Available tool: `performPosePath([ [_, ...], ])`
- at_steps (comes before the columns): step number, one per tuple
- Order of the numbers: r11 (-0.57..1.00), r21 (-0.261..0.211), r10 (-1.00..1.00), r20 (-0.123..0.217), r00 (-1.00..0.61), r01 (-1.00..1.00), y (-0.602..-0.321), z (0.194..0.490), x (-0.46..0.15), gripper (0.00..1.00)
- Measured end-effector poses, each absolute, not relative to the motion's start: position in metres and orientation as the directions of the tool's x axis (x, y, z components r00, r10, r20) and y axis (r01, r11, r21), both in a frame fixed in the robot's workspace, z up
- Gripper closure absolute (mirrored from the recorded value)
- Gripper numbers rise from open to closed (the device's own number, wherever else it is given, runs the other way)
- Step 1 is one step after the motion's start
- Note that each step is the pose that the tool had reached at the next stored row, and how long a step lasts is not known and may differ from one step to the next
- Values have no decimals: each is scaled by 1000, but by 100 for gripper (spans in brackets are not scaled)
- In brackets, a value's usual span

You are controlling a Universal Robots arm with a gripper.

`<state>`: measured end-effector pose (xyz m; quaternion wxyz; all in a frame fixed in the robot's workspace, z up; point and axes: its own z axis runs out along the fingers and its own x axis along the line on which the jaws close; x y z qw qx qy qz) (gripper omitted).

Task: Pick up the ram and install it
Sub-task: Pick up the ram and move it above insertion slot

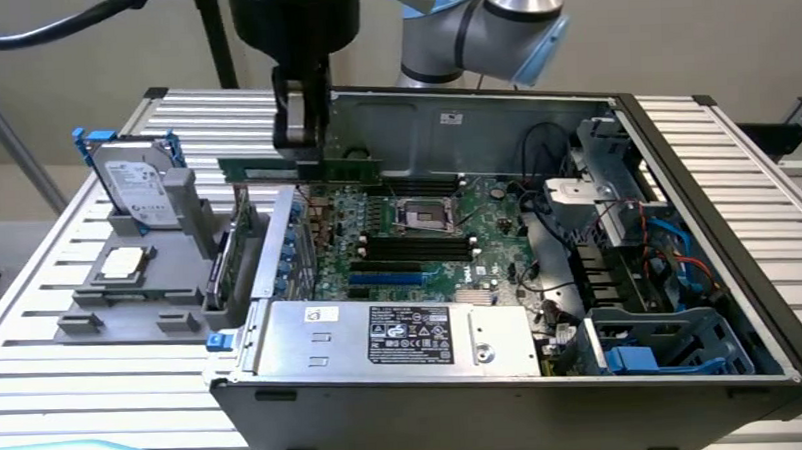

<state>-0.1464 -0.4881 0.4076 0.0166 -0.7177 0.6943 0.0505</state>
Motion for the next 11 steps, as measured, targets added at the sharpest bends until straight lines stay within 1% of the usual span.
performPosePath([
  [11,-35,49,-995,-96,30,-998,-486,405,-96,86],
])
